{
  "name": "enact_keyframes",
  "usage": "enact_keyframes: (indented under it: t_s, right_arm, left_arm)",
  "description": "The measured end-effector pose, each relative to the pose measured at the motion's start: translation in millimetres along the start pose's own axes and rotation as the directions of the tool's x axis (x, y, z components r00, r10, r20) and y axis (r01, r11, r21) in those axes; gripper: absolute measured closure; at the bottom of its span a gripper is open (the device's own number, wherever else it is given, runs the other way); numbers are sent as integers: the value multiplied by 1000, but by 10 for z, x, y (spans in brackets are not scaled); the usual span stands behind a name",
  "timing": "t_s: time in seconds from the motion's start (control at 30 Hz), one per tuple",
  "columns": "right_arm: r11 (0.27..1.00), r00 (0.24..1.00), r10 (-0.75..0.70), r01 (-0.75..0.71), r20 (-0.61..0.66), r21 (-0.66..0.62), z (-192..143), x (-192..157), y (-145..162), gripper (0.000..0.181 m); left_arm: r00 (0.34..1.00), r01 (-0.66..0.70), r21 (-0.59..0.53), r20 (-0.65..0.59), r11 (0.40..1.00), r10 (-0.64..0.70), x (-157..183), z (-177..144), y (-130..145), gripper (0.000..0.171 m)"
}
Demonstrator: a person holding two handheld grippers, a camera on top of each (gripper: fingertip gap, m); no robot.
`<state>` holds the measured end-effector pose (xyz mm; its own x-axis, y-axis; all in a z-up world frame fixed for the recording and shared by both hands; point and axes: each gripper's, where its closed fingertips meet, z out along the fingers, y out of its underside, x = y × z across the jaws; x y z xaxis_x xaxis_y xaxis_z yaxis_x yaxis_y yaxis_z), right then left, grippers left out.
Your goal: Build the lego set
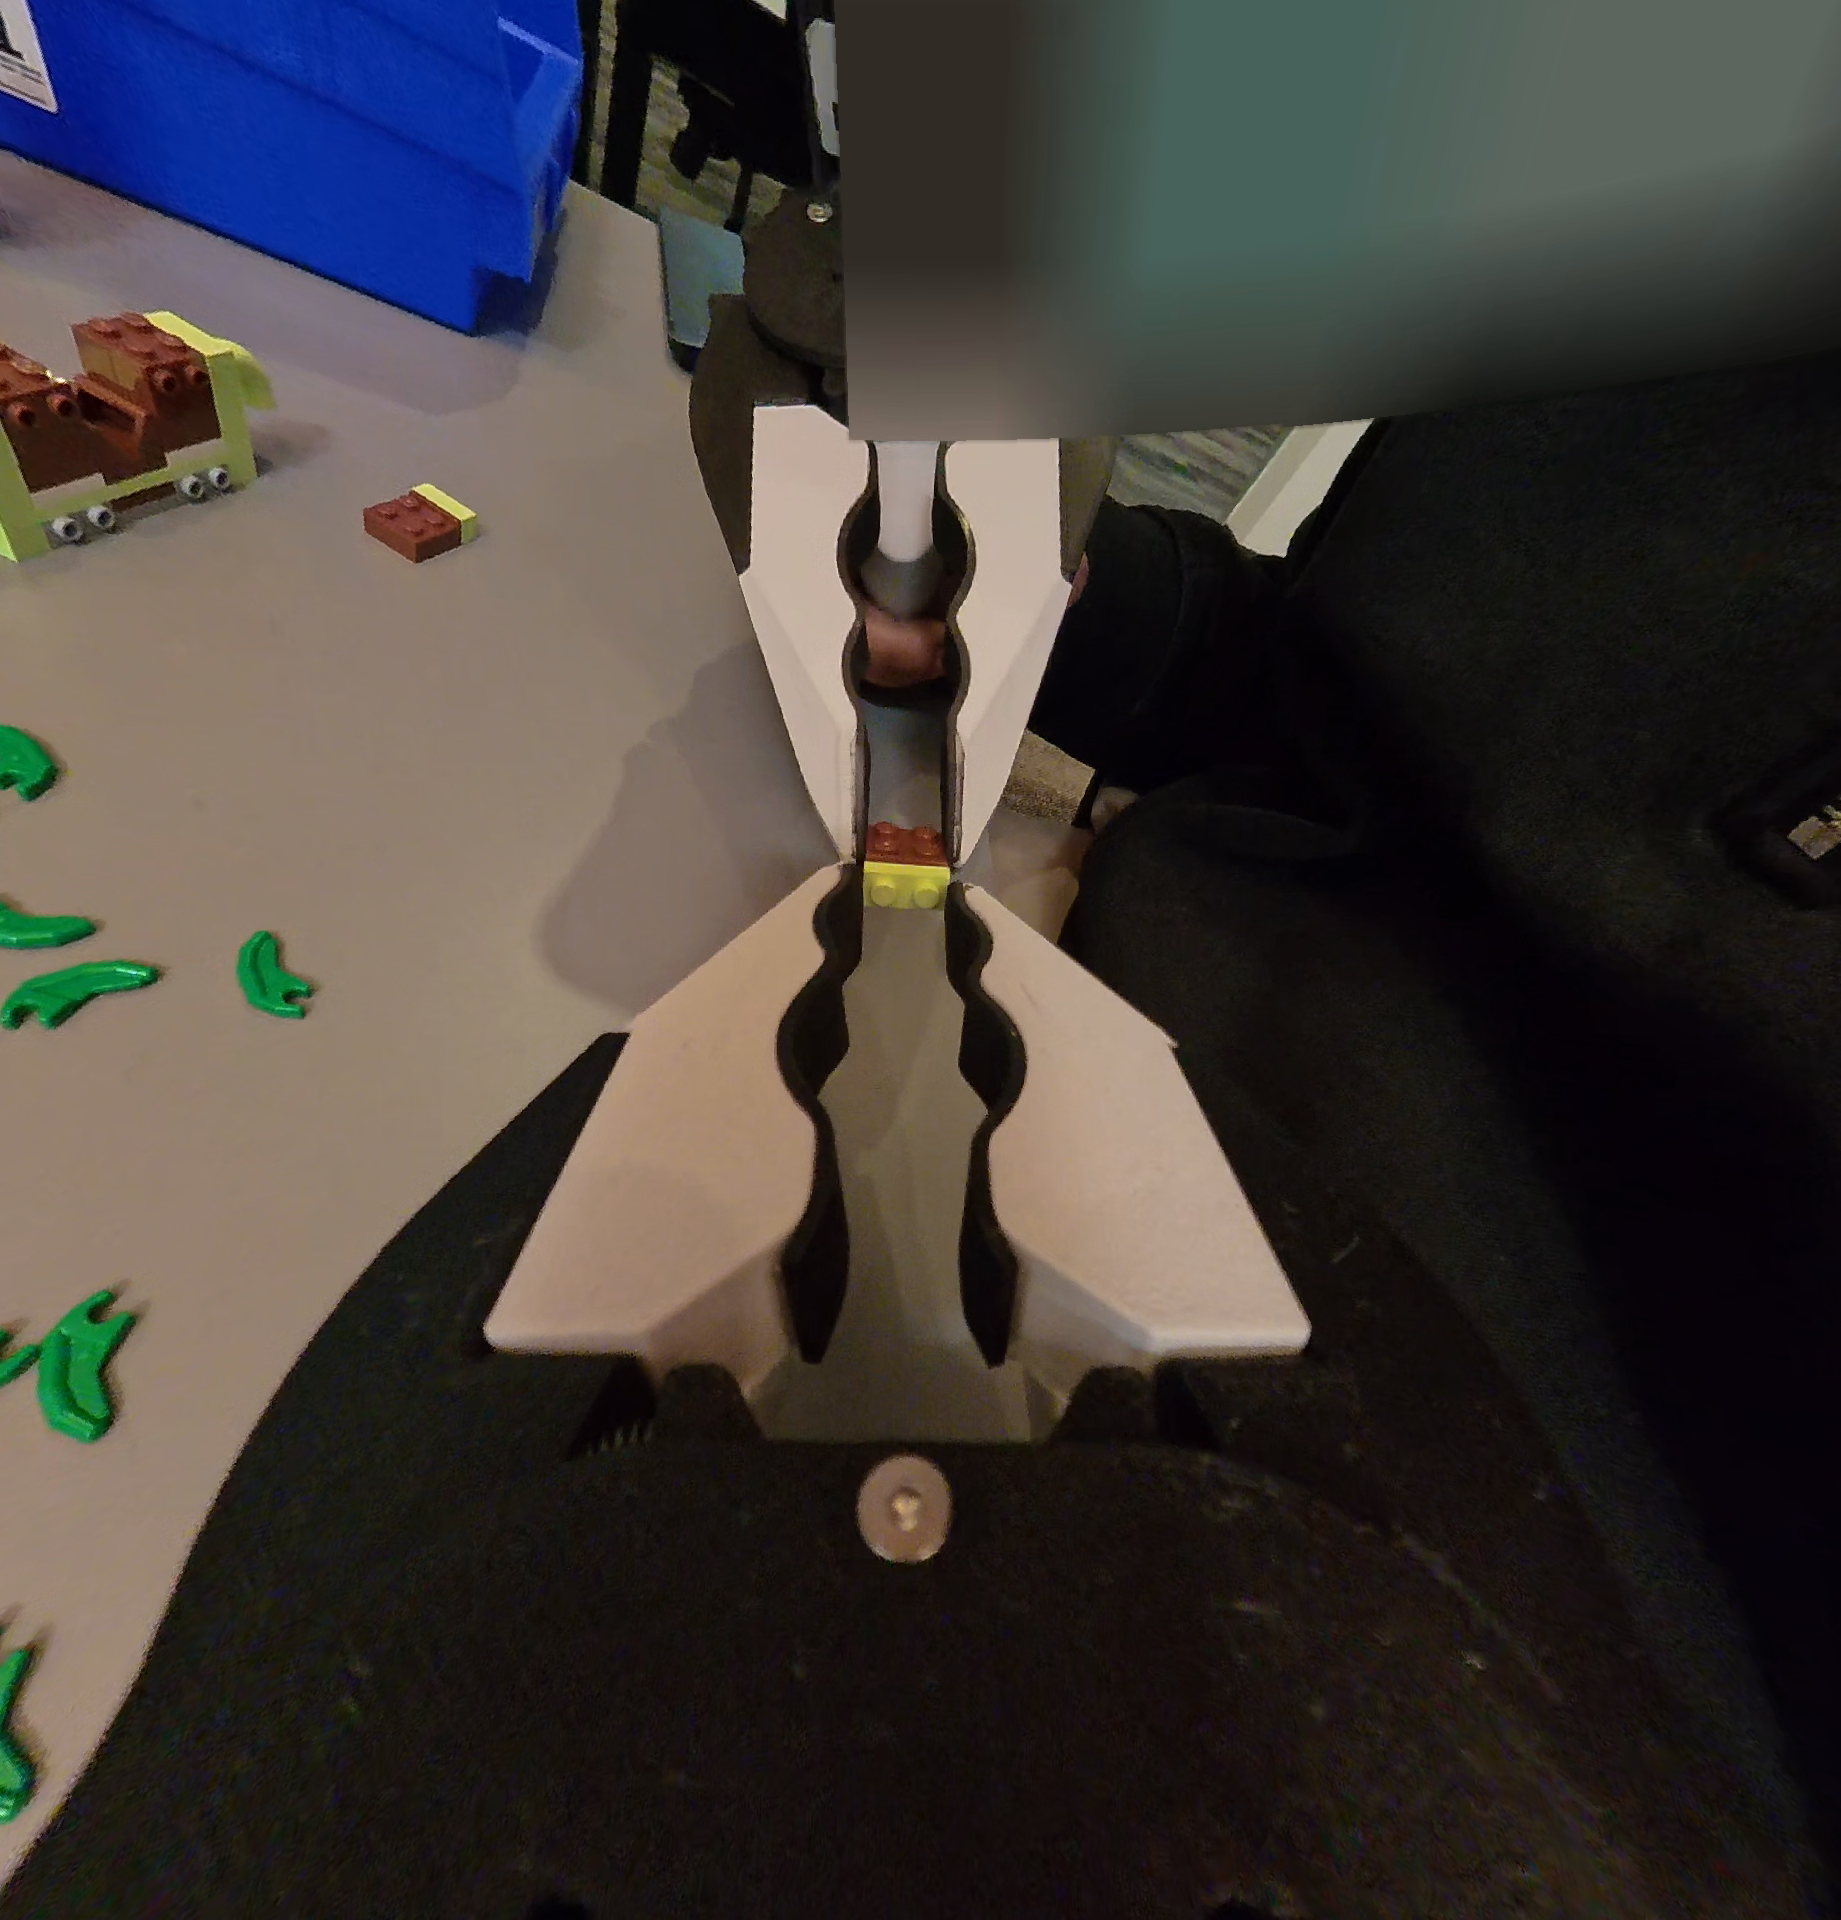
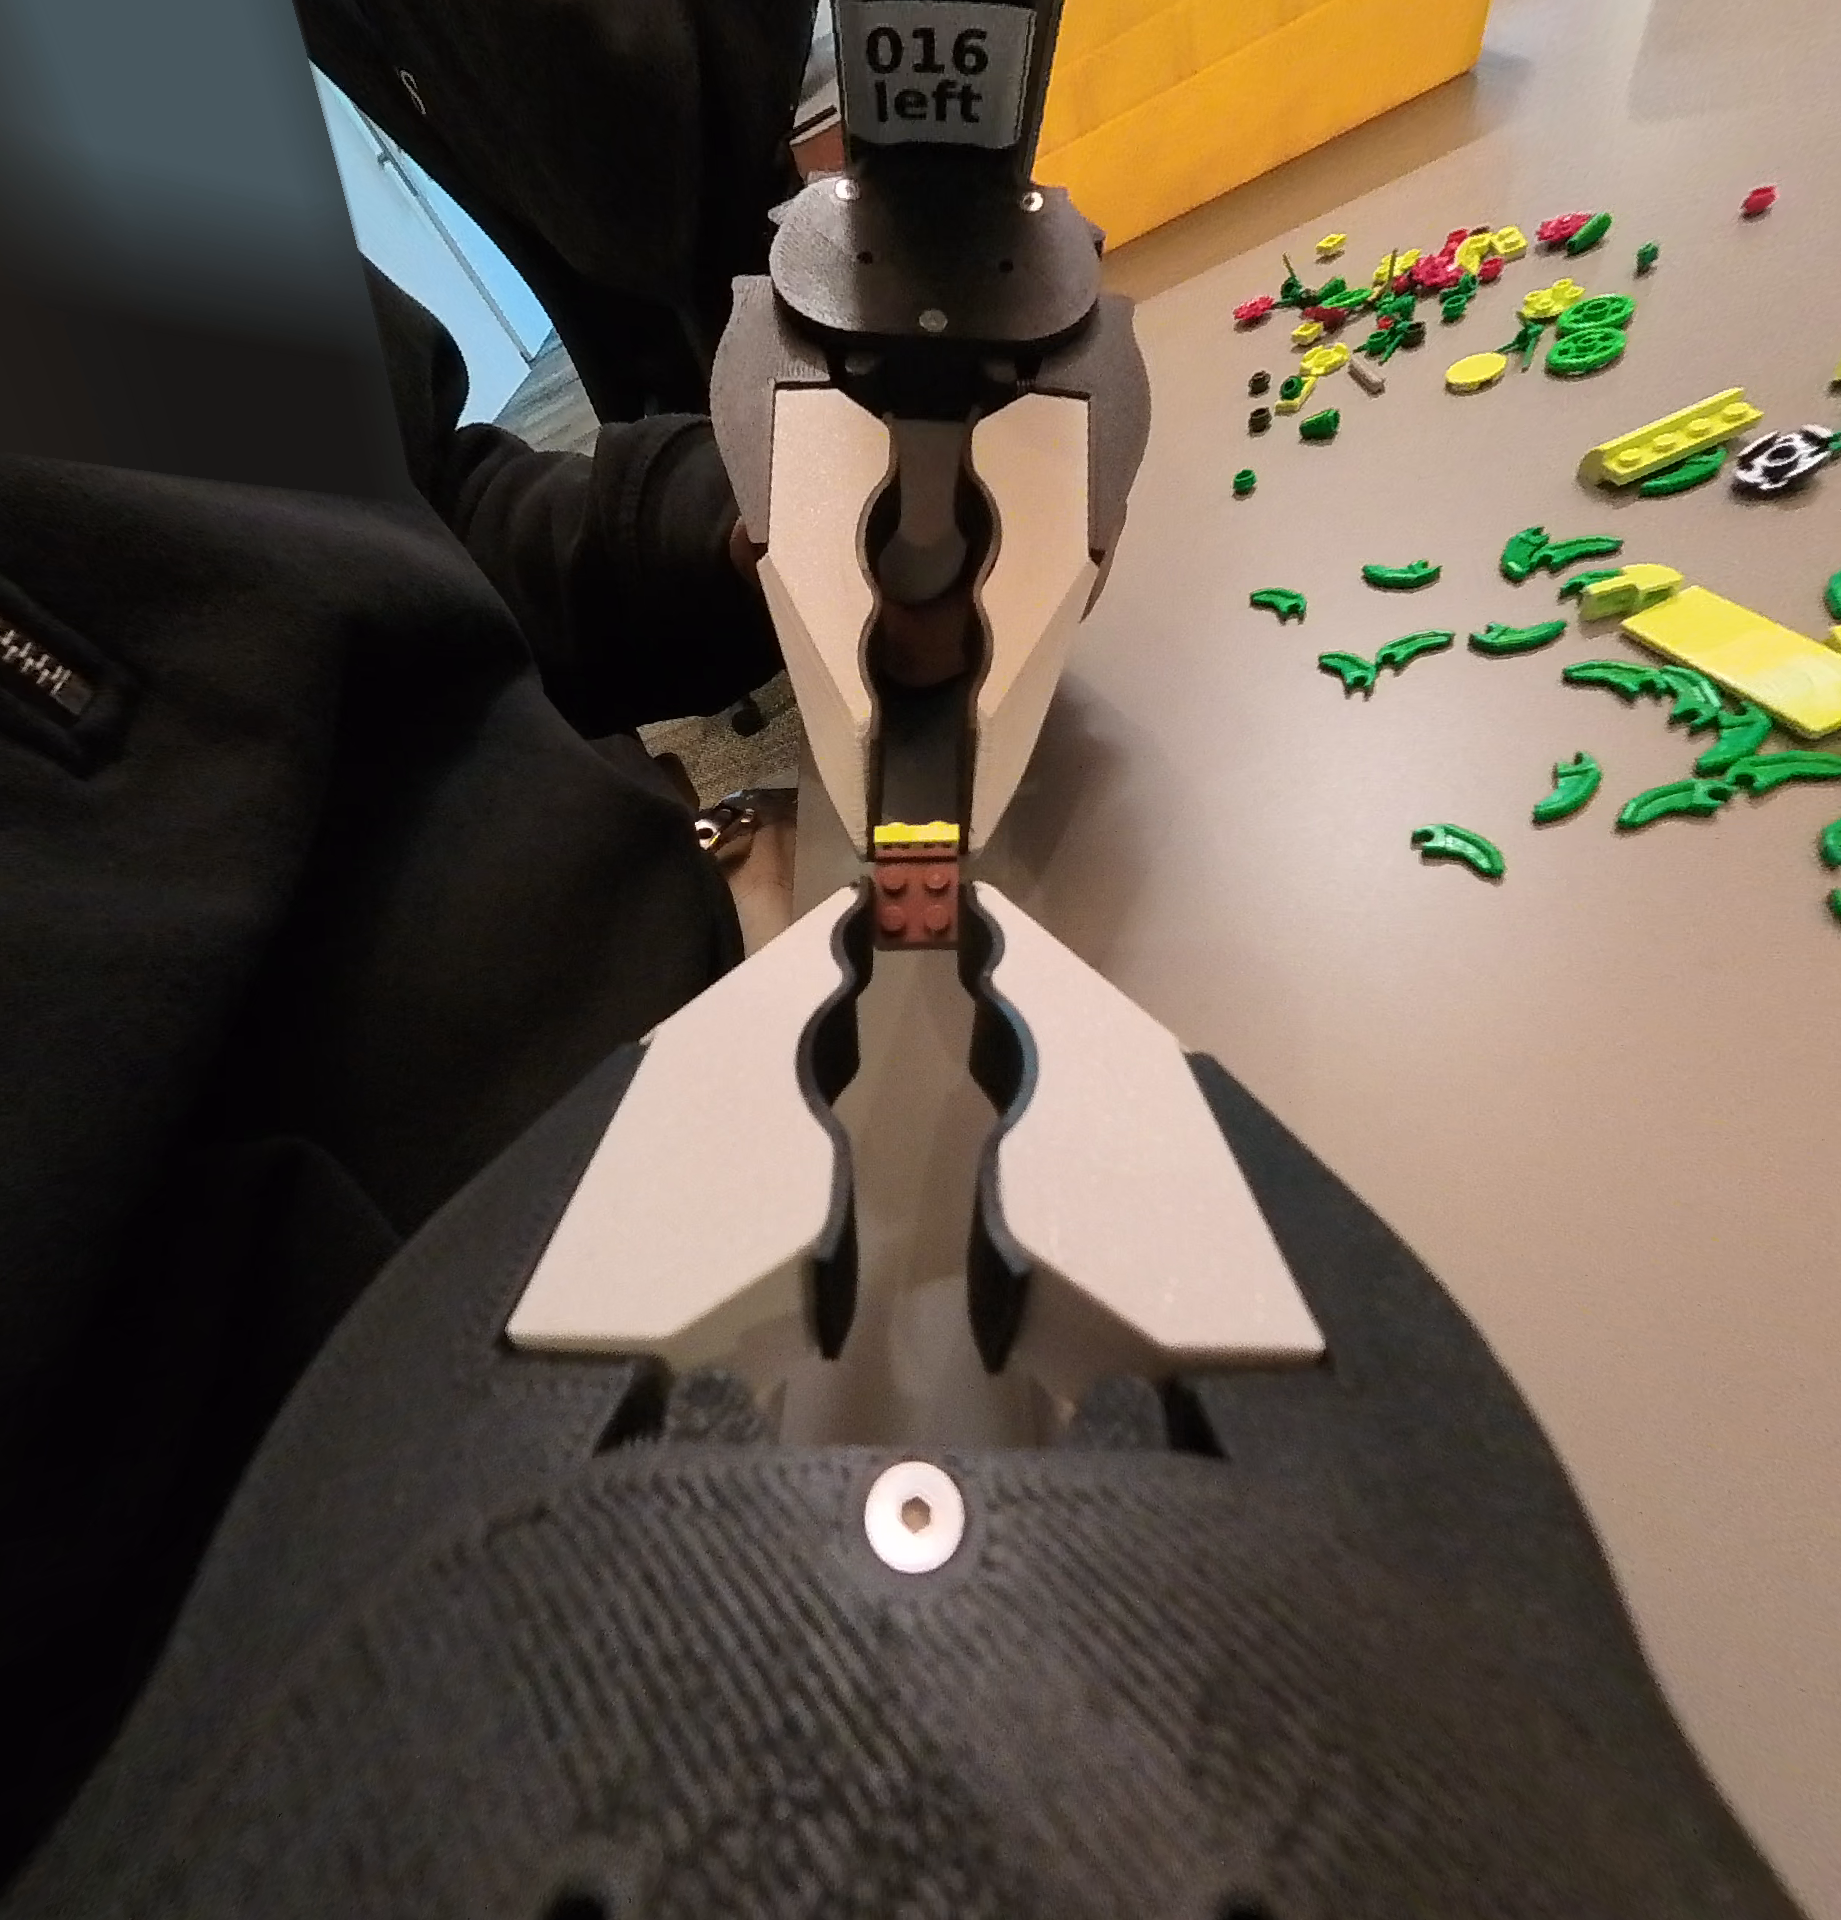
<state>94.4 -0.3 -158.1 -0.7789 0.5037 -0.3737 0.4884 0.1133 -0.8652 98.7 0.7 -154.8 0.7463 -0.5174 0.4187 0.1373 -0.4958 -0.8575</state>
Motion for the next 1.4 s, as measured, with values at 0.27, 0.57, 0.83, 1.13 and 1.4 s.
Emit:
enact_keyframes:
  t_s: [0.27,0.57,0.83,1.13,1.4]
  right_arm:
    - [1000,1000,4,-4,12,-13,5,-13,18,168]
    - [990,998,-25,16,-58,-142,72,61,210,168]
    - [976,998,-41,30,-46,-214,96,42,325,168]
    - [981,1000,-17,16,-2,-194,82,-5,297,168]
    - [997,998,29,-25,49,-76,-1,-41,123,168]
  left_arm:
    - [1000,16,-9,-11,1000,-16,12,15,16,159]
    - [998,29,-148,56,989,-21,-72,84,214,159]
    - [998,16,-232,59,972,-3,-66,143,332,159]
    - [999,-12,-222,33,975,20,-13,141,314,159]
    - [1000,-14,-93,-1,996,14,35,93,124,159]
